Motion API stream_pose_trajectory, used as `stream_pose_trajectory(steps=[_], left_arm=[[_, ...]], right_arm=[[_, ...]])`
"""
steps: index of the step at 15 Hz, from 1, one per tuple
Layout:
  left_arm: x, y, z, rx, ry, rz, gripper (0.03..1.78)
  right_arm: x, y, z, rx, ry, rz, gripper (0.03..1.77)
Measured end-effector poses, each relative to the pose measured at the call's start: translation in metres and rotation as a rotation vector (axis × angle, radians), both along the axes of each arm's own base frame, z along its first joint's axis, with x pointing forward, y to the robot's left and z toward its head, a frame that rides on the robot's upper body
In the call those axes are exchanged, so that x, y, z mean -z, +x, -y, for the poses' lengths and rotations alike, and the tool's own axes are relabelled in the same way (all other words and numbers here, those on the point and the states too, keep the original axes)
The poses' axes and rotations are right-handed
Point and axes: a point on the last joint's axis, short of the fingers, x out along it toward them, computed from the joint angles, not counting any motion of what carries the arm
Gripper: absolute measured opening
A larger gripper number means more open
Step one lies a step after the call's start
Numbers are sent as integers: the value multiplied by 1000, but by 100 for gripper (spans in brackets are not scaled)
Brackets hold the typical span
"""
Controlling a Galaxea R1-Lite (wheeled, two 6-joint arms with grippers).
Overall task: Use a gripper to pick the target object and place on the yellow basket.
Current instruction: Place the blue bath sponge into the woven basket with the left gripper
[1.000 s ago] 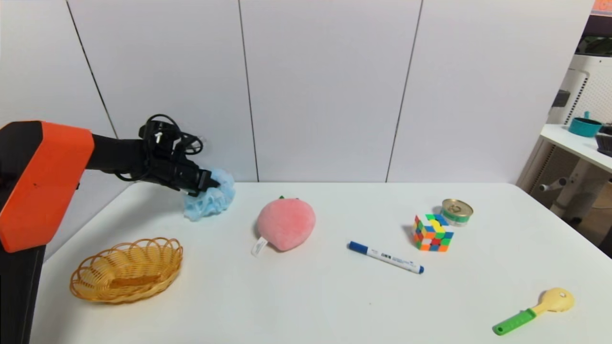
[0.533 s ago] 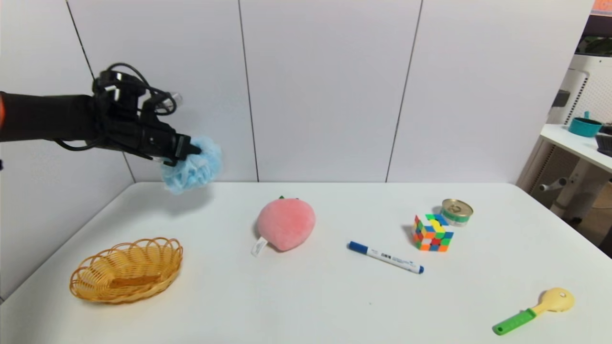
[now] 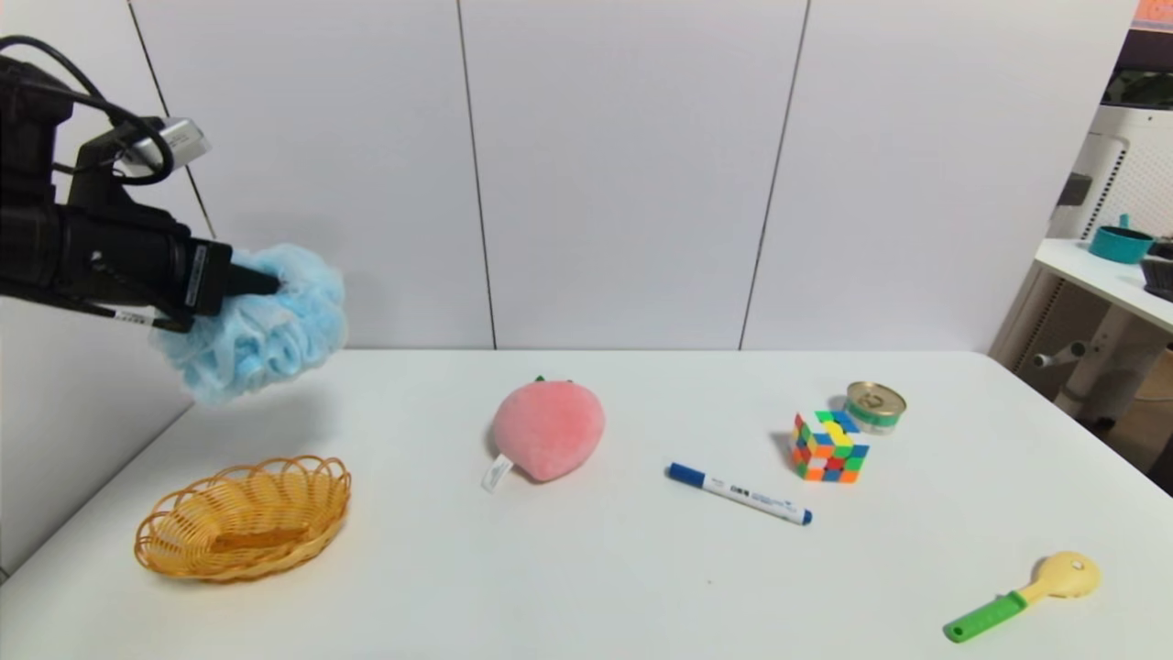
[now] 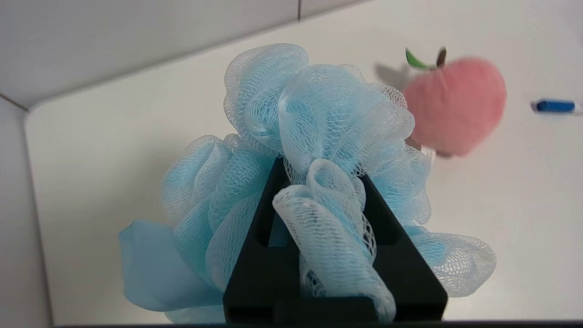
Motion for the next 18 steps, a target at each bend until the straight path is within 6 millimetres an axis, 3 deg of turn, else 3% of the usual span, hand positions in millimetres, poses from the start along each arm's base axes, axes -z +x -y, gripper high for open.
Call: stream_pose_trajectory(steps=[3,6,13,18], left_arm=[[31,-38,2,11,19,-95,31],[55,-62,3,12,34,-152,31],[73,-55,1,6,37,-141,31],[80,-35,-3,-1,40,-94,92]], right_arm=[[0,0,0,0,0,0,170],[0,0,0,0,0,0,170],[0,0,0,-1,0,0,170],[0,0,0,0,0,0,170]])
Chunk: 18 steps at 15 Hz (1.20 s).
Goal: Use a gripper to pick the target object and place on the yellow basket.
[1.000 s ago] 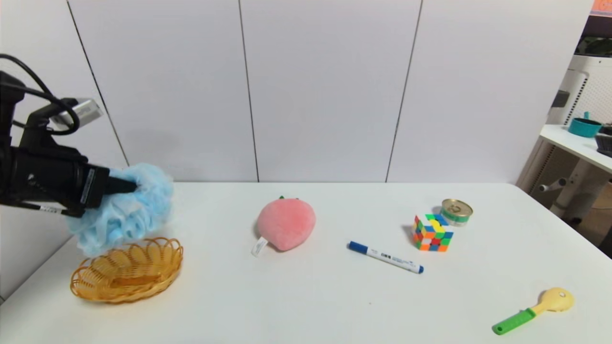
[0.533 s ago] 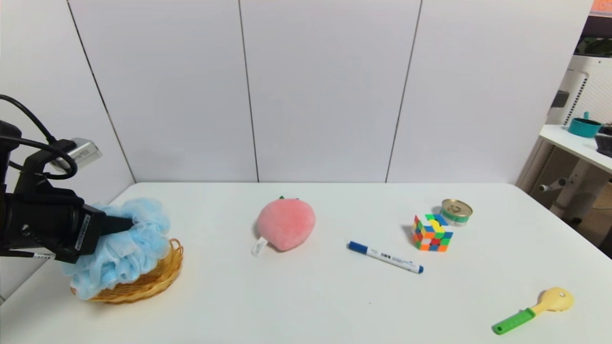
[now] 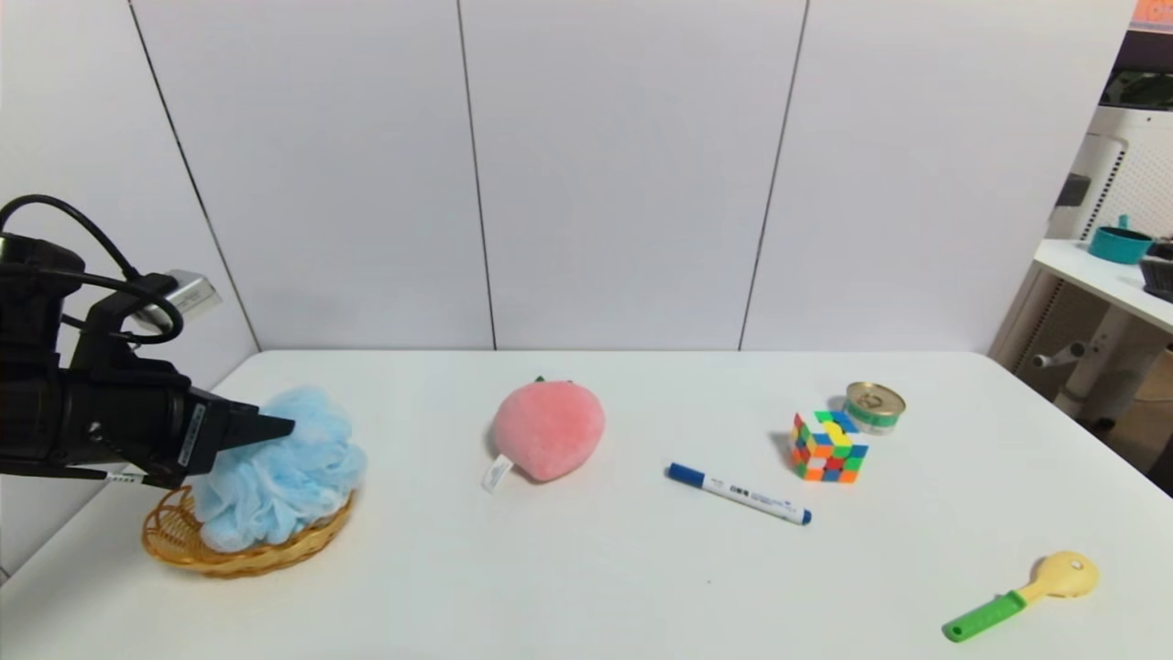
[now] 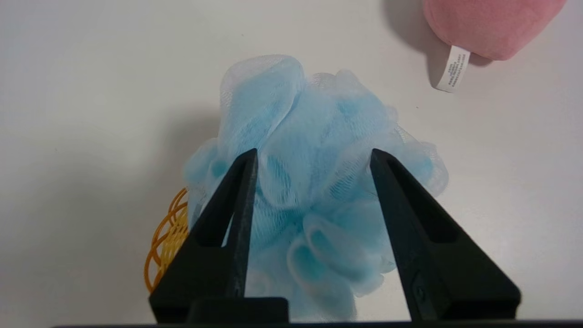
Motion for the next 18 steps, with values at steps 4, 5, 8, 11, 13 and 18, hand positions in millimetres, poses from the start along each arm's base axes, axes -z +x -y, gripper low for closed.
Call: stream_pose_trajectory(steps=[4,5,8,11,13,18], left_arm=[[1,-1,-1,-8,-9,-6,124],[0,-5,-1,-11,-10,-2,130],[-16,-21,-1,-22,-4,74,143],[-48,-50,2,-22,17,227,151],[-72,-76,5,-27,32,351,156],[-95,-146,15,-109,65,572,163]], right_arm=[[0,0,0,0,0,0,170],[0,0,0,0,0,0,170],[0,0,0,0,0,0,170],[0,0,0,0,0,0,170],[0,0,0,0,0,0,170],[0,0,0,0,0,0,170]])
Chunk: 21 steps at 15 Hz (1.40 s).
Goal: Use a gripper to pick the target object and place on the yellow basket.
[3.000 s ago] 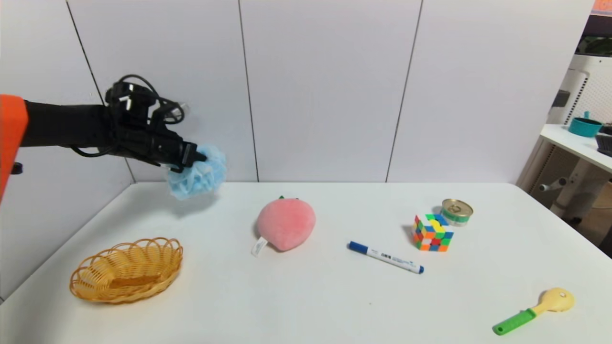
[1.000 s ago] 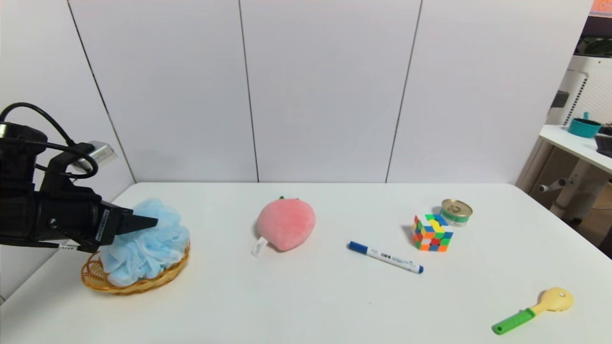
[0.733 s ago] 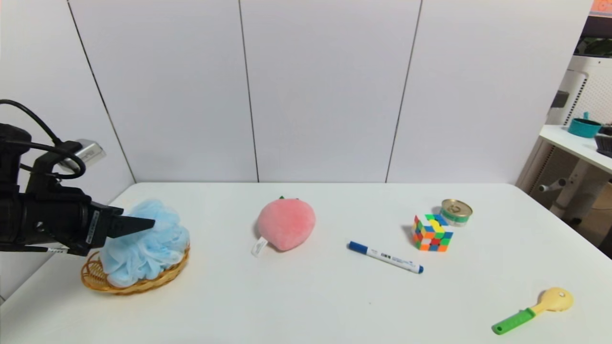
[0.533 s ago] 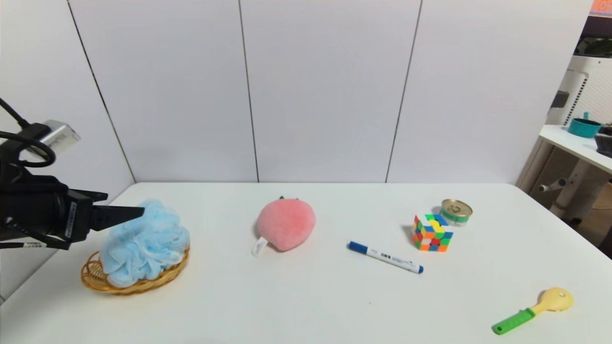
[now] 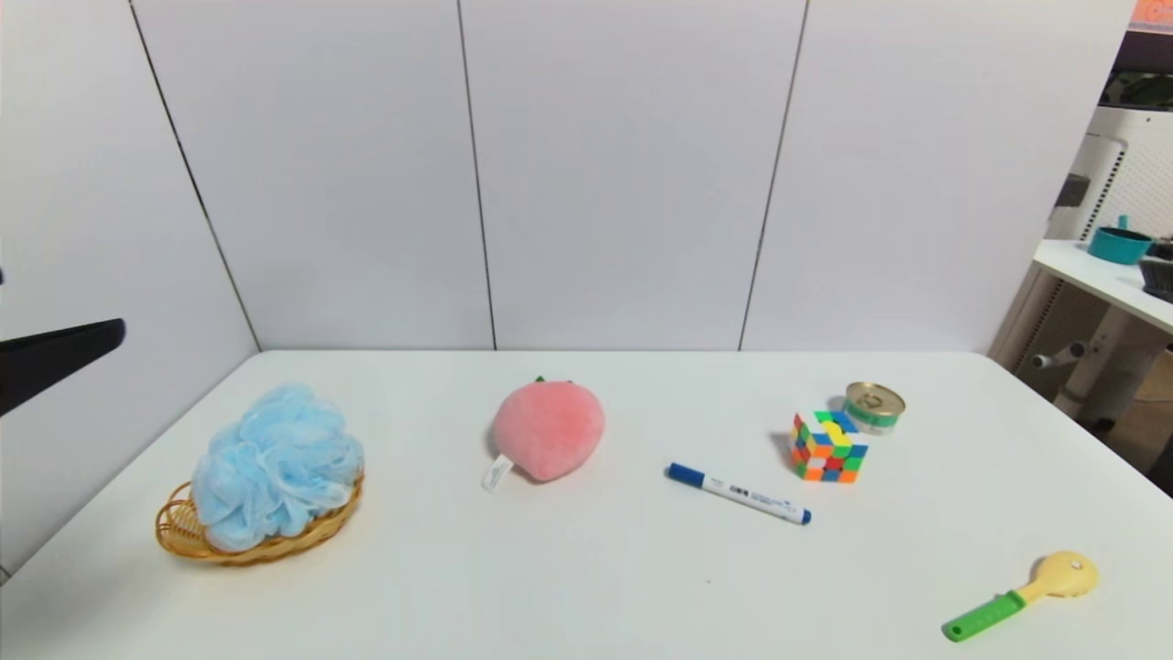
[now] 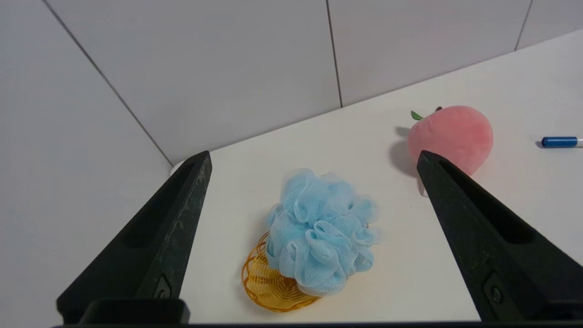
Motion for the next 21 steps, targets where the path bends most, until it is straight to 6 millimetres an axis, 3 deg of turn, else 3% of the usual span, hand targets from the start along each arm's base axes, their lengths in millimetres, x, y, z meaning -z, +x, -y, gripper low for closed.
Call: stream_pose_trajectory(steps=[5,7,10,13,16,21], left_arm=[[35,-66,6,-129,-12,95,166],[62,-87,6,-132,-24,107,167],[122,-111,6,-139,-34,110,167],[172,-118,5,-156,-36,96,169],[203,-114,5,-158,-36,78,169],[219,-108,5,-161,-146,95,169]], right_arm=[[0,0,0,0,-1,0,170],[0,0,0,0,0,0,170],[0,0,0,0,0,0,170],[0,0,0,0,-1,0,170],[0,0,0,0,0,0,170],[0,0,0,0,0,0,170]])
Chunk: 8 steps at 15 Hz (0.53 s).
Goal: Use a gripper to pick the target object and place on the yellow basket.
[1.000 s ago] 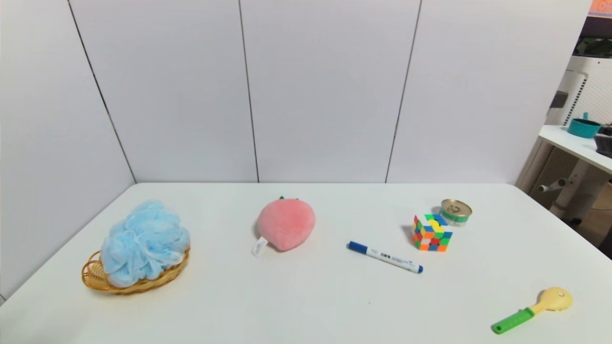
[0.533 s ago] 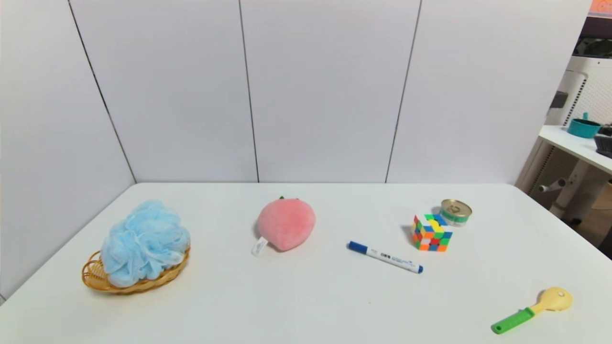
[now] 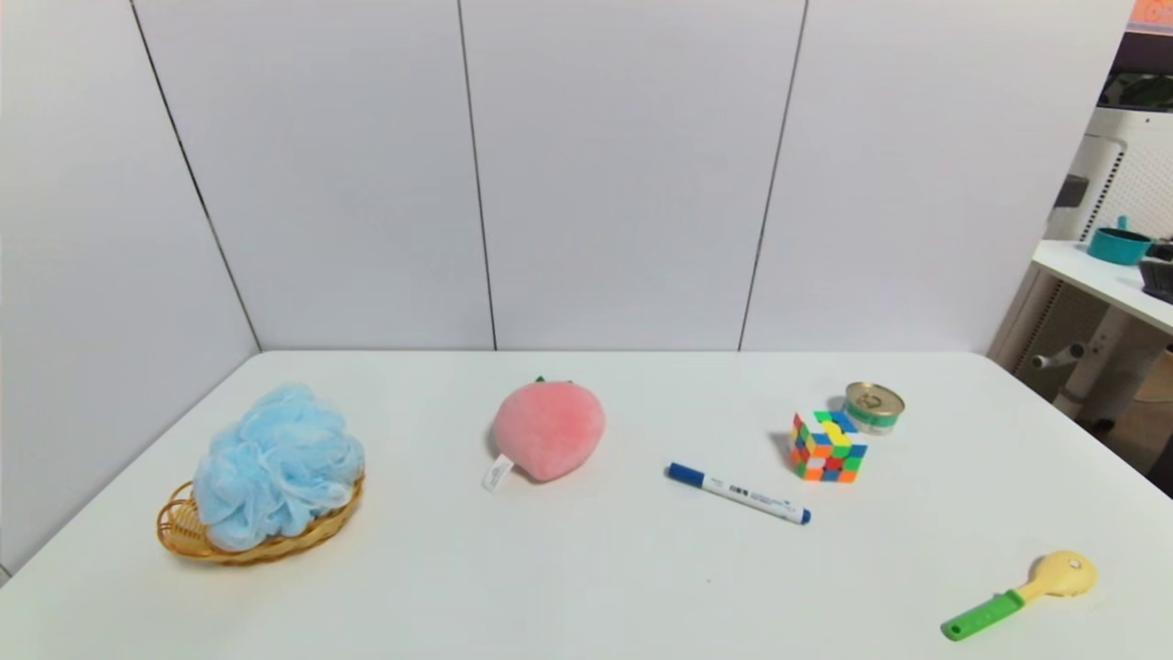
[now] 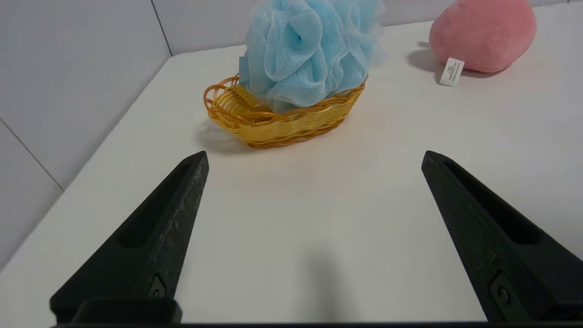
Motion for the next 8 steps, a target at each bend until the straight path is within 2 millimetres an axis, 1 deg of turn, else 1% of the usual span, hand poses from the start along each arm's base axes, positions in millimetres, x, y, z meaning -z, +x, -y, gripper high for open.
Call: stream_pose_trajectory(steps=[8], left_arm=[[1,0,0,-11,-23,-2,169]], right_arm=[[0,0,0,0,-1,0,170]])
